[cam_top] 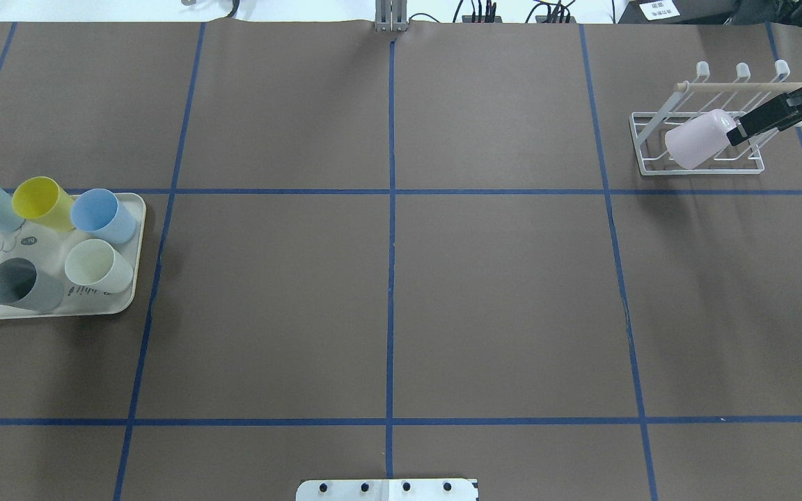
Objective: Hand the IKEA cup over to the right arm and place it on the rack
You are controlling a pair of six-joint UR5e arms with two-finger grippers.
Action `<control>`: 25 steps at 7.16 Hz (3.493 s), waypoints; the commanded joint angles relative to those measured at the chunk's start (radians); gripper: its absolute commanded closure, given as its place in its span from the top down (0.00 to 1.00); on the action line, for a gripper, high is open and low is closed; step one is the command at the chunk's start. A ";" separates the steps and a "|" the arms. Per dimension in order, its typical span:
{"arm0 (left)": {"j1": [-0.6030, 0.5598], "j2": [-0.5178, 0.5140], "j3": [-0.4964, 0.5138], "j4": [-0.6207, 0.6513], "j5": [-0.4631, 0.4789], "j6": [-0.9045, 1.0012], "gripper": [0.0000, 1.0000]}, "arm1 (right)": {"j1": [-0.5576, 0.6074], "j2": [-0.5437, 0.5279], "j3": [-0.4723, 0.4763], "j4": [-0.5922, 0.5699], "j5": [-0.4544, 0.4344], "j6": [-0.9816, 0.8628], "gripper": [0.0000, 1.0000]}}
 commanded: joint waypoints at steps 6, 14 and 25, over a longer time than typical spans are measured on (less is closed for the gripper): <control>-0.022 -0.003 -0.005 -0.001 -0.132 0.003 0.00 | -0.001 -0.002 0.002 -0.004 -0.001 0.000 0.99; -0.115 0.034 -0.499 0.211 -0.236 -0.393 0.00 | -0.015 0.004 0.140 0.018 0.077 0.357 0.99; 0.563 -0.403 -0.508 -0.437 0.196 -1.725 0.00 | -0.192 0.061 0.095 0.889 0.082 1.316 0.98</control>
